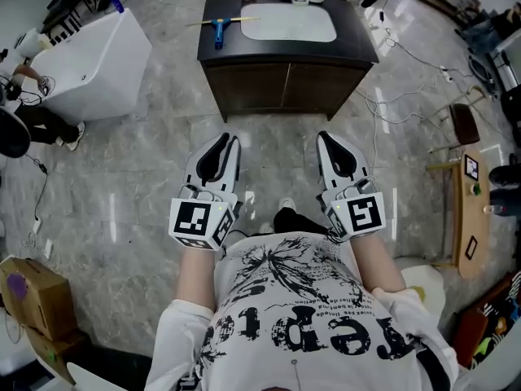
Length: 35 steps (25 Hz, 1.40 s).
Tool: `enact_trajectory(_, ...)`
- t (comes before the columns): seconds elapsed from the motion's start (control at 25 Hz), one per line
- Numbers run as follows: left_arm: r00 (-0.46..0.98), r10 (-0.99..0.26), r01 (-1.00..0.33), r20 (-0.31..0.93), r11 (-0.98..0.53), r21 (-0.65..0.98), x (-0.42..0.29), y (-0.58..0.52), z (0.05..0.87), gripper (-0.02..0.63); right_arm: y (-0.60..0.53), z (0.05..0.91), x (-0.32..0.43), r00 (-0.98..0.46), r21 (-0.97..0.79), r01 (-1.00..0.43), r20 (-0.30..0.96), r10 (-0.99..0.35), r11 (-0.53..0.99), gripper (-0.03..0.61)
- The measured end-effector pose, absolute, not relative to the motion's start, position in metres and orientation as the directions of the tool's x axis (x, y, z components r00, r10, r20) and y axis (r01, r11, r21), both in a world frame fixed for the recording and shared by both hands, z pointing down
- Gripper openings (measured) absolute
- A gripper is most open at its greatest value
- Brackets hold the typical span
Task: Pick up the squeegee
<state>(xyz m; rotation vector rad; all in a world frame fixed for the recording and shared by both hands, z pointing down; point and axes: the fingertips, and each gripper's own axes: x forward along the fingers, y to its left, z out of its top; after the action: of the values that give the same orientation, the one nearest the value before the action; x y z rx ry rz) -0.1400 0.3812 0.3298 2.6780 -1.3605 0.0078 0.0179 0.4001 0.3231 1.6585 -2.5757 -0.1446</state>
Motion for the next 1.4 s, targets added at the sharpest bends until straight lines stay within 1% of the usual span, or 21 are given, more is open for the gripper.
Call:
enact_trajectory(0.04, 0.577, -0.814, -0.814, 0.065, -0.568, 0.121, -0.144, 0.379, 0.332, 0.146, 0.399, 0.325, 0.016, -0.412, 0.113, -0.905, 0.015, -0.911, 0.411, 0.014)
enact_trajectory(0.08, 0.568, -0.821, -0.821, 0.063, -0.558, 0.123, -0.147, 0.378, 0.333, 0.306, 0.398, 0.327, 0.014, -0.414, 0.112, -0.904, 0.018, -0.91, 0.414, 0.014)
enact_trajectory(0.12, 0.561, -0.826, -0.825, 0.06, -0.551, 0.126, -0.15, 0.376, 0.334, 0.33, 0.398, 0.329, 0.011, -0.419, 0.114, -0.901, 0.022, -0.908, 0.419, 0.014)
enact_trajectory(0.4, 0.52, -0.852, -0.851, 0.069, -0.508, 0.136, -0.166, 0.35, 0.338, 0.33, 0.366, 0.336, 0.005, -0.436, 0.097, -0.893, 0.043, -0.899, 0.439, 0.014)
enact_trajectory(0.6, 0.5, -0.861, -0.862, 0.091, -0.487, 0.14, -0.163, 0.296, 0.352, 0.33, 0.305, 0.35, 0.01, -0.459, 0.069, -0.884, 0.055, -0.887, 0.462, 0.014)
enact_trajectory(0.88, 0.456, -0.881, -0.888, 0.13, -0.439, 0.137, -0.139, 0.179, 0.356, 0.33, 0.176, 0.351, 0.038, -0.501, 0.05, -0.862, 0.06, -0.864, 0.504, 0.014)
enact_trajectory(1.16, 0.397, -0.907, -0.915, 0.142, -0.379, 0.138, -0.091, 0.028, 0.351, 0.33, 0.019, 0.339, 0.089, -0.544, 0.062, -0.834, 0.061, -0.837, 0.547, 0.014)
enact_trajectory(1.4, 0.353, -0.919, -0.935, 0.177, -0.338, 0.108, -0.065, -0.059, 0.363, 0.33, -0.071, 0.348, 0.106, -0.604, 0.098, -0.786, 0.091, -0.792, 0.611, 0.014)
